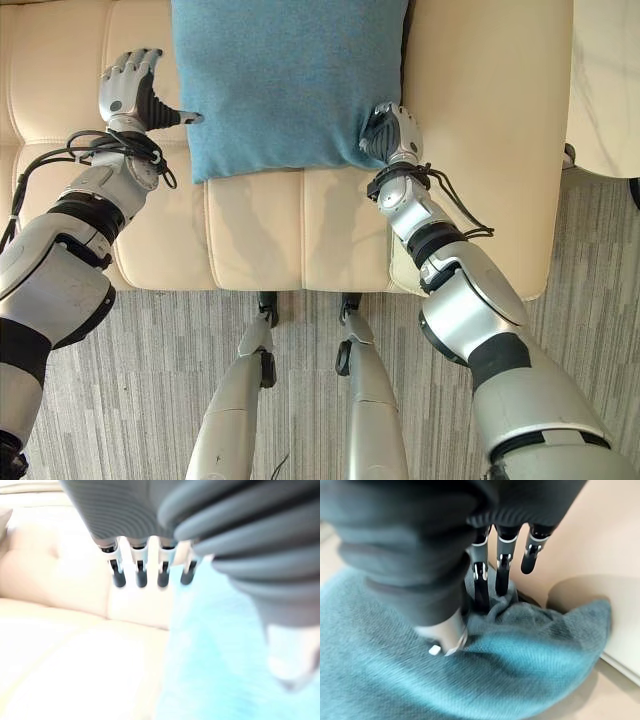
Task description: Pick up all the scattered cushions and arrange them neatly on the sofa.
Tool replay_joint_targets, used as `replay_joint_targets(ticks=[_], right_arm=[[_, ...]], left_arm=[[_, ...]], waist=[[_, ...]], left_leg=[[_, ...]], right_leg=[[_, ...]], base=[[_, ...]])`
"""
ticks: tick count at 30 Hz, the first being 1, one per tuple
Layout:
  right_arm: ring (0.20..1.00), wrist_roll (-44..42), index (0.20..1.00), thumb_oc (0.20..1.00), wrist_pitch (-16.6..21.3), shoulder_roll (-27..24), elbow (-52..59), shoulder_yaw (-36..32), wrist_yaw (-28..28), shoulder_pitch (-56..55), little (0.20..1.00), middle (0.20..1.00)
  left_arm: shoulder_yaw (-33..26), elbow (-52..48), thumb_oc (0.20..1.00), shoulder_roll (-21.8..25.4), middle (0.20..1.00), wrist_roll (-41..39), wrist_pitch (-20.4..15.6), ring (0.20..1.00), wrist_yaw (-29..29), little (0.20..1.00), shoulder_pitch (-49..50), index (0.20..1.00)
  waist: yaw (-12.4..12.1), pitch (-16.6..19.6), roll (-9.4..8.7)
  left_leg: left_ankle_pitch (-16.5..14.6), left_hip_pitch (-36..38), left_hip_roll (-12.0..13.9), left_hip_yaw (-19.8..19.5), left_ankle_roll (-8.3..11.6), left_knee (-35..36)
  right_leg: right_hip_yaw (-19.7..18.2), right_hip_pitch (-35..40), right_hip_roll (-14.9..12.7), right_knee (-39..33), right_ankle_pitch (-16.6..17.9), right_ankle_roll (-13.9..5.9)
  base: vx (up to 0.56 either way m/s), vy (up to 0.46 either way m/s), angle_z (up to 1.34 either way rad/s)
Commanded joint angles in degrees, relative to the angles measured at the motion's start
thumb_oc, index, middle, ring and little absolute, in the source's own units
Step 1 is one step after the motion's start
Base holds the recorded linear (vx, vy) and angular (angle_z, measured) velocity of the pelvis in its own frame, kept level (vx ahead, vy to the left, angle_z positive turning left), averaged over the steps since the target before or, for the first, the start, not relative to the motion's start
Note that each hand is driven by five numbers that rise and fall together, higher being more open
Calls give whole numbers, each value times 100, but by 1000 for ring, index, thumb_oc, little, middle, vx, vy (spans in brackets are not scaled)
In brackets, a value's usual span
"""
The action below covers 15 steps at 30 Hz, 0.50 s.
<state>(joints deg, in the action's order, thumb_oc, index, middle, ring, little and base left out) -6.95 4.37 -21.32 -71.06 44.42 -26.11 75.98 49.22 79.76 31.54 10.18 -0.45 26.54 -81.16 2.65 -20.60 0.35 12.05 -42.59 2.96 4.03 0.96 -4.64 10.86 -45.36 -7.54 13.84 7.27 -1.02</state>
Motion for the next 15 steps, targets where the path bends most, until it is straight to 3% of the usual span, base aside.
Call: replay_joint_targets(ticks=[1,3,10,11,12,15], right_arm=[[1000,-177,1000,1000,-237,115,-629,-14,317,615,1000,1000],[1000,-270,1000,1000,-266,98,-690,-144,356,490,1000,1000],[1000,-1391,1000,1000,-38,16,275,-1676,368,-1219,1000,1000],[1000,-1388,1000,1000,-46,15,301,-1673,362,-1254,1000,1000],[1000,-1675,1000,1000,136,55,1202,-2154,455,-2204,1000,1000],[1000,-1628,1000,1000,260,146,2439,-2570,828,-3667,1000,1000]], left_arm=[[-307,404,1000,310,1000,-62,163,1000,-406,1000,-559,1000],[-579,399,1000,319,1000,-375,81,1000,-534,1000,-357,1000],[-2686,-674,1000,224,1000,-3095,-586,1000,-1064,1000,1718,1000],[-2692,-695,1000,222,1000,-3096,-582,1000,-1062,1000,1754,1000],[-3149,-1448,1000,175,1000,-3552,-800,1000,-1208,1000,2828,1000],[-3630,-2488,1000,-154,1000,-3556,-913,1000,-1439,1000,4570,1000]], waist=[[-76,-191,-190],[-94,-190,-188],[-151,-95,-213],[-150,-90,-211],[-140,-32,-221],[-152,208,-250]], left_leg=[[-1116,162,-43,-136,259,-531],[-1110,228,-54,-139,261,-513],[-1156,1053,-92,-149,271,-230],[-1154,1078,-92,-148,271,-218],[-1017,1404,-106,-58,239,-53],[-1077,2018,-116,19,219,182]], right_leg=[[-270,566,43,-221,-896,-514],[-271,624,52,-240,-882,-509],[-185,1450,102,-510,-925,-496],[-185,1474,103,-520,-924,-496],[-91,1788,66,-670,-763,-486],[-79,2380,64,-901,-734,-525]], base=[[0,0,0],[1,15,5],[31,5,-2],[24,44,-7],[33,63,-6],[138,78,-8]])
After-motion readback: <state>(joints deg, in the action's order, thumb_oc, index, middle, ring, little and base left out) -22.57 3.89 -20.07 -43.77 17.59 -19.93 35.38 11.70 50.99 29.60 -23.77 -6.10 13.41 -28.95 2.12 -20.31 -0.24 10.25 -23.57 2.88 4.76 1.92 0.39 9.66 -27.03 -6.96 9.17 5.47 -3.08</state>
